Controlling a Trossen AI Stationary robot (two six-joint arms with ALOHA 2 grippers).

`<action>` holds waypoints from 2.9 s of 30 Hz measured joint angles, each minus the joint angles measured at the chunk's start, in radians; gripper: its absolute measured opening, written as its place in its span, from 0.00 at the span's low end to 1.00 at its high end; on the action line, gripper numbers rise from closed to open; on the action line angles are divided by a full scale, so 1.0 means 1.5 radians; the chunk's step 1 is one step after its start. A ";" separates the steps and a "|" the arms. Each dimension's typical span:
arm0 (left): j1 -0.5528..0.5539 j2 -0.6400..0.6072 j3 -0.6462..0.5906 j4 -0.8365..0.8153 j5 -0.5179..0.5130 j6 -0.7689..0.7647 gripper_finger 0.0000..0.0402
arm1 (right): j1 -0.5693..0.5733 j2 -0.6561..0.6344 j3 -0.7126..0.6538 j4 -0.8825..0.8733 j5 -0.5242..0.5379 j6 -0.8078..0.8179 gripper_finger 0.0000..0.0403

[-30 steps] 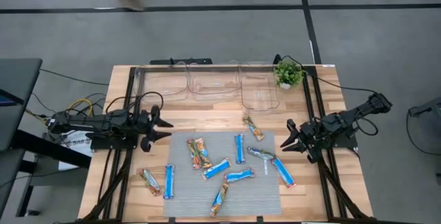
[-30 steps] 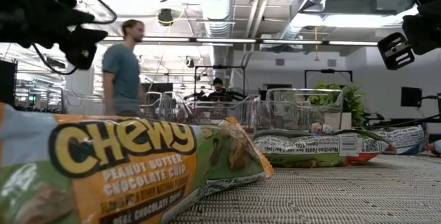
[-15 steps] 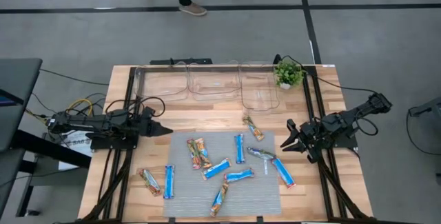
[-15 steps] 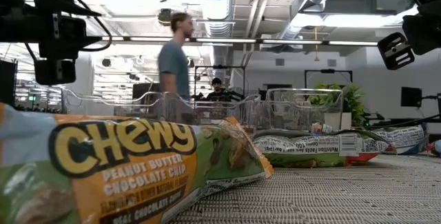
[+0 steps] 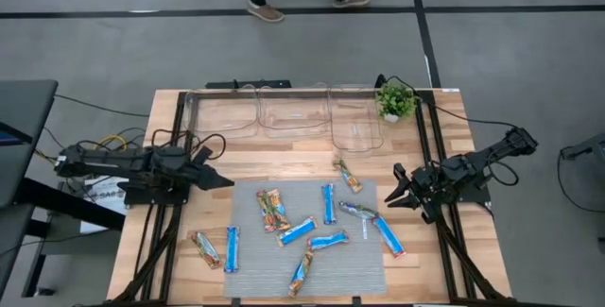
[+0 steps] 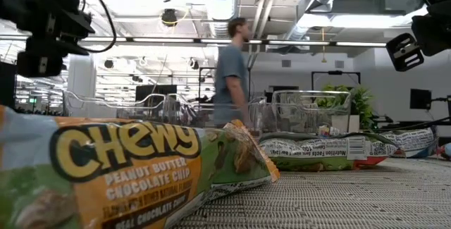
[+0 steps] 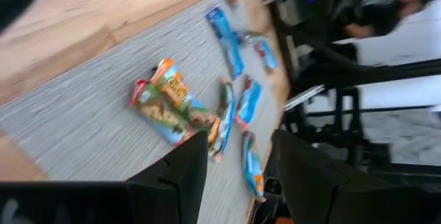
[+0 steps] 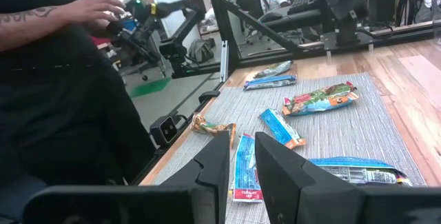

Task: Pick and place Granola Bars by type
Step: Put the red granola bar into the middle transparent bin

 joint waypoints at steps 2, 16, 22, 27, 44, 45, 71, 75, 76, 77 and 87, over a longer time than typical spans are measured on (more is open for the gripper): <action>-0.008 0.049 0.049 -0.053 -0.007 -0.001 0.39 | 0.000 0.000 0.000 0.000 0.000 0.000 0.15; -0.136 0.448 0.397 -0.359 -0.010 0.175 0.39 | 0.000 0.000 0.000 0.000 0.000 0.000 0.15; -0.201 0.567 0.480 -0.465 0.034 0.345 0.39 | 0.000 0.000 0.000 0.000 0.000 0.000 0.15; -0.268 0.602 0.491 -0.491 0.058 0.473 0.39 | 0.000 0.000 0.000 0.000 0.000 0.000 0.15; -0.559 0.610 0.491 -0.541 0.009 0.671 0.39 | 0.000 0.000 0.000 0.000 0.000 0.000 0.15; -0.568 0.610 0.491 -0.541 0.011 0.678 0.39 | 0.000 0.000 0.000 0.000 0.000 0.000 0.15; -0.586 0.722 0.409 -0.380 -0.029 0.738 0.51 | 0.000 0.000 0.000 0.000 0.000 0.000 0.15; -0.576 0.753 0.389 -0.347 -0.008 0.737 0.57 | 0.000 0.000 0.000 0.000 0.000 0.000 0.15; -0.574 0.757 0.381 -0.337 -0.003 0.737 0.57 | 0.000 0.000 0.000 0.001 0.000 0.000 0.15; -0.573 0.760 0.373 -0.324 0.002 0.735 0.58 | 0.000 0.000 0.000 0.000 0.000 0.000 0.15; -0.569 0.770 0.319 -0.223 -0.027 0.704 0.55 | 0.000 0.000 0.000 0.001 0.000 0.000 0.15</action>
